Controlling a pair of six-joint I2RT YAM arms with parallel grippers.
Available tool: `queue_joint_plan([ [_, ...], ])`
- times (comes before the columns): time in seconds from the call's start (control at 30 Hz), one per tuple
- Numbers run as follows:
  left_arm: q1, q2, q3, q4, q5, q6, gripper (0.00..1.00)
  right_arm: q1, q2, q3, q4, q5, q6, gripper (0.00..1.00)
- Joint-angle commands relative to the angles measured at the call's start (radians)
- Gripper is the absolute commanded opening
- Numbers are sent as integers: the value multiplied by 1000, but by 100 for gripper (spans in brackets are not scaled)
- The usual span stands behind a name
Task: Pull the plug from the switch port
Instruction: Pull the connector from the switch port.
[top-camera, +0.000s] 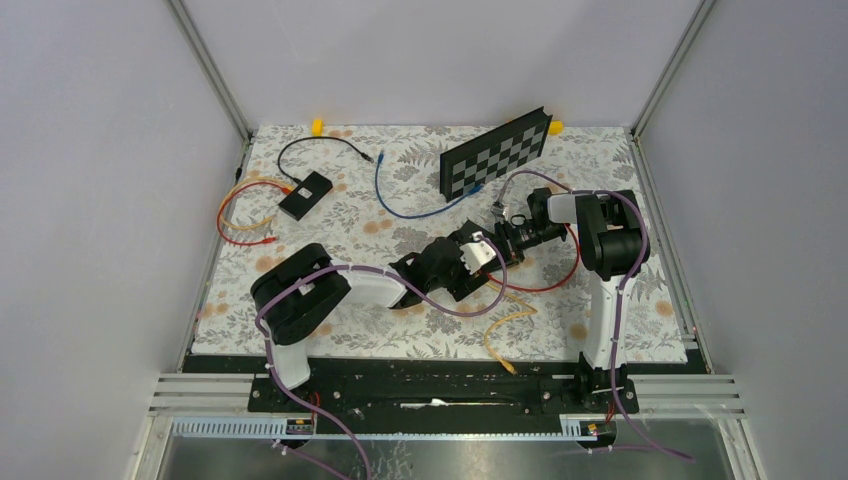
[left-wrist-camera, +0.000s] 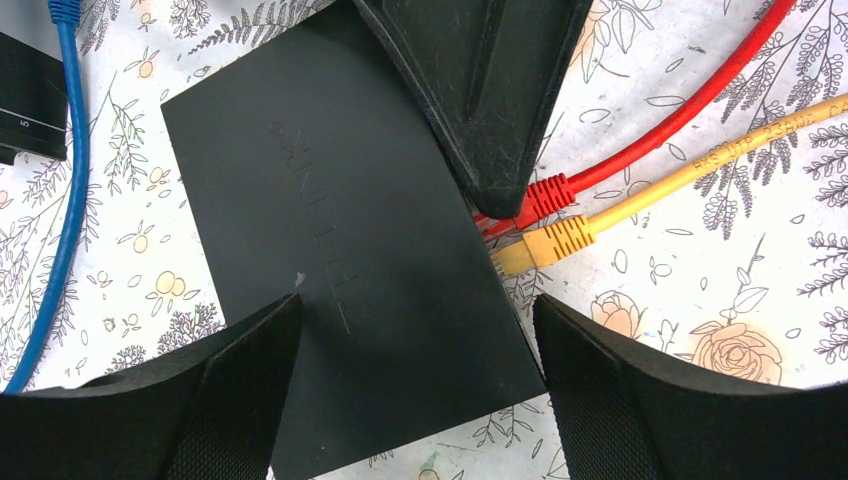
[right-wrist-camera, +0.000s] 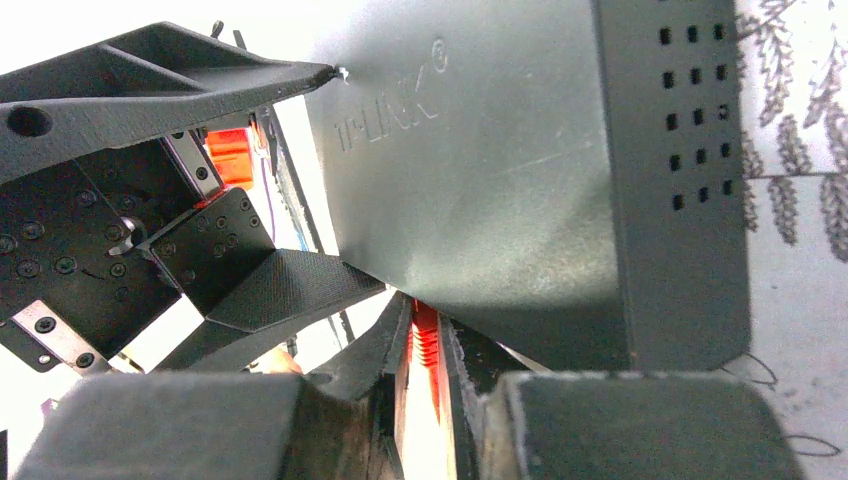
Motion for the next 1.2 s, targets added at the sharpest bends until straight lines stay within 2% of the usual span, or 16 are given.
queue_joint_plan([
  [0.0, 18, 25, 7, -85, 12, -40, 86, 4, 28, 21, 2, 68, -15, 0],
  [0.23, 22, 19, -2, -77, 16, -40, 87, 4, 63, 66, -96, 68, -86, 0],
  [0.43, 27, 19, 2, -79, 18, -42, 87, 5, 60, 57, -87, 64, -72, 0],
  [0.63, 28, 21, 4, -83, 16, -47, 87, 5, 23, 0, 23, 40, 13, 0],
  [0.97, 30, 24, 1, -80, 17, -46, 87, 4, -5, 41, -38, 130, -60, 0],
  [1.17, 32, 23, 3, -82, 18, -52, 87, 4, 3, 27, -18, 91, -19, 0],
])
